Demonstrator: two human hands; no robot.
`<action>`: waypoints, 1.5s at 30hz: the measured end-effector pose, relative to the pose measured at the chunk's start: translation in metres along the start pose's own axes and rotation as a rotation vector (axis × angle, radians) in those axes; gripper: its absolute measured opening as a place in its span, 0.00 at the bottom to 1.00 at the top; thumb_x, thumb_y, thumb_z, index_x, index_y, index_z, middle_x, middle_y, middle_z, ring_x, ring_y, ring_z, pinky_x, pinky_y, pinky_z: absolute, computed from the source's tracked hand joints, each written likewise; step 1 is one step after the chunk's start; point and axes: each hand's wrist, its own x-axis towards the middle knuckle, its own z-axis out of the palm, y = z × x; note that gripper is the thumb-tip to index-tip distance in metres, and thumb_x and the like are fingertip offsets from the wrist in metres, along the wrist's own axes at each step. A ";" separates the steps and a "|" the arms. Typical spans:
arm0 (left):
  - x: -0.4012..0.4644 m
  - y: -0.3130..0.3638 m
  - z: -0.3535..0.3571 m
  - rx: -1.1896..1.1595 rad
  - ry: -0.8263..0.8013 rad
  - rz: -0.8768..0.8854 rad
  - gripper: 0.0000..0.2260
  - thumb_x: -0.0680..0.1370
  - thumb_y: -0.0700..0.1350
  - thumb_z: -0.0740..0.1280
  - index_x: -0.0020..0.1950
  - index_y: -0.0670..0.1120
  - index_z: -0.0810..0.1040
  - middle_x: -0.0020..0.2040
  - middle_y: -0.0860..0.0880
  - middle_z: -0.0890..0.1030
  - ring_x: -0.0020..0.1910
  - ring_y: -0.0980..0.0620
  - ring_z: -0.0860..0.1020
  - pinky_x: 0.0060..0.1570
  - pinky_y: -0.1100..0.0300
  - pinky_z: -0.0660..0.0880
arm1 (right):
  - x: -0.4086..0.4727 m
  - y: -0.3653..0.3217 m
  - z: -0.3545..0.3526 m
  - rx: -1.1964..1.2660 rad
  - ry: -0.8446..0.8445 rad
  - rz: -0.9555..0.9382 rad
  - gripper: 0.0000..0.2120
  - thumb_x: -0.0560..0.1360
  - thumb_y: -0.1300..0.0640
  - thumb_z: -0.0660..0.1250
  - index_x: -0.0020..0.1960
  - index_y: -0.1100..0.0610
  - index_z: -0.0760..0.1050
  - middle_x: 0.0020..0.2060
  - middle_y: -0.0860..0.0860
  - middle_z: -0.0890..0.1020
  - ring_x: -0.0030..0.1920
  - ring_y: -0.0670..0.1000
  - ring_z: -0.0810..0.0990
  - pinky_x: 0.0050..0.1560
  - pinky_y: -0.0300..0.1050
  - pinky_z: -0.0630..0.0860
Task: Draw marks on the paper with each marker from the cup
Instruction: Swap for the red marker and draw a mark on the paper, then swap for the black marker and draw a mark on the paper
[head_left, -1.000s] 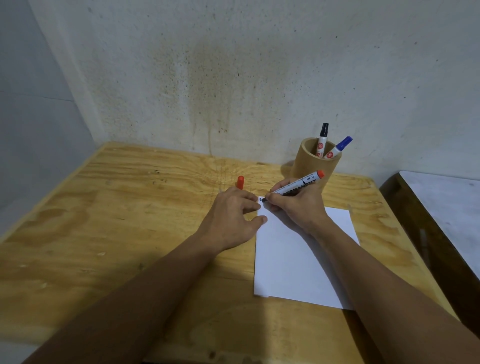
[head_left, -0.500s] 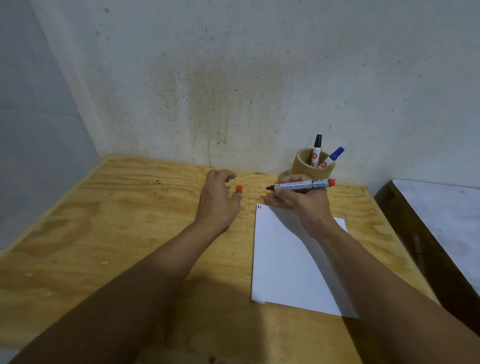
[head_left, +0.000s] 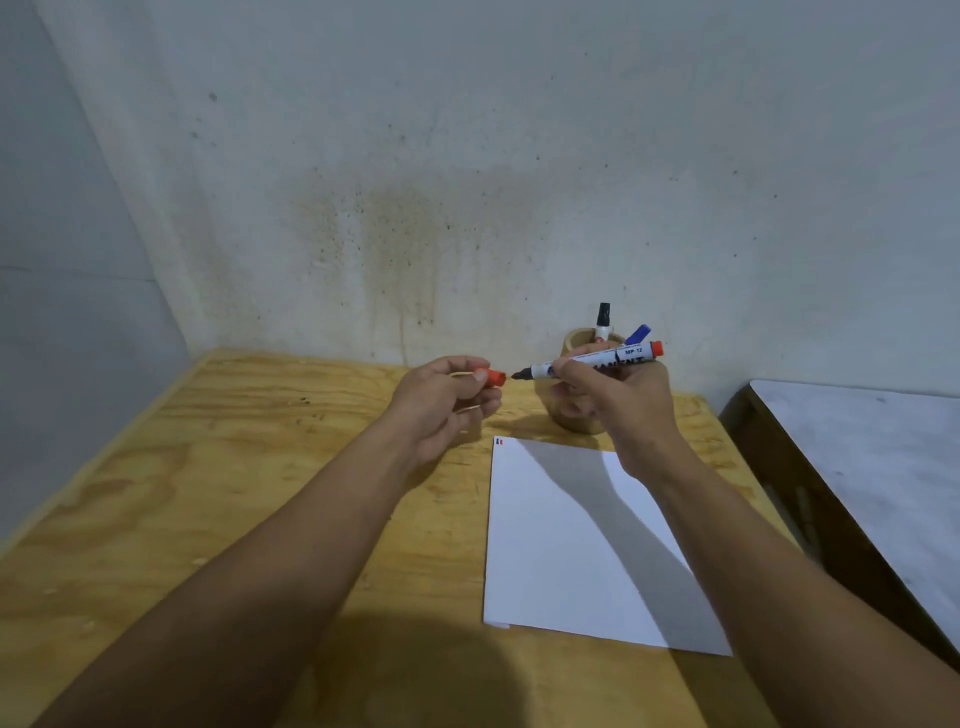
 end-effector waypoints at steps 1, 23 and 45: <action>-0.001 0.000 0.004 -0.022 -0.009 -0.006 0.05 0.76 0.32 0.64 0.48 0.39 0.78 0.42 0.39 0.80 0.37 0.48 0.81 0.35 0.59 0.80 | -0.001 -0.002 0.001 -0.007 0.006 -0.008 0.04 0.70 0.64 0.75 0.38 0.59 0.80 0.33 0.55 0.85 0.34 0.54 0.84 0.37 0.49 0.79; -0.023 0.005 0.067 0.151 -0.044 0.123 0.04 0.71 0.38 0.73 0.42 0.39 0.83 0.40 0.40 0.85 0.38 0.47 0.84 0.39 0.57 0.83 | 0.015 -0.025 -0.029 -0.243 0.004 -0.096 0.13 0.78 0.53 0.67 0.49 0.63 0.81 0.36 0.50 0.83 0.32 0.37 0.78 0.32 0.31 0.71; 0.016 -0.007 0.073 1.581 -0.145 0.732 0.22 0.71 0.35 0.66 0.65 0.42 0.72 0.64 0.44 0.77 0.65 0.42 0.70 0.62 0.46 0.70 | 0.094 -0.087 -0.053 -1.394 -0.182 -0.155 0.12 0.78 0.64 0.64 0.59 0.60 0.81 0.53 0.54 0.82 0.44 0.50 0.77 0.44 0.41 0.76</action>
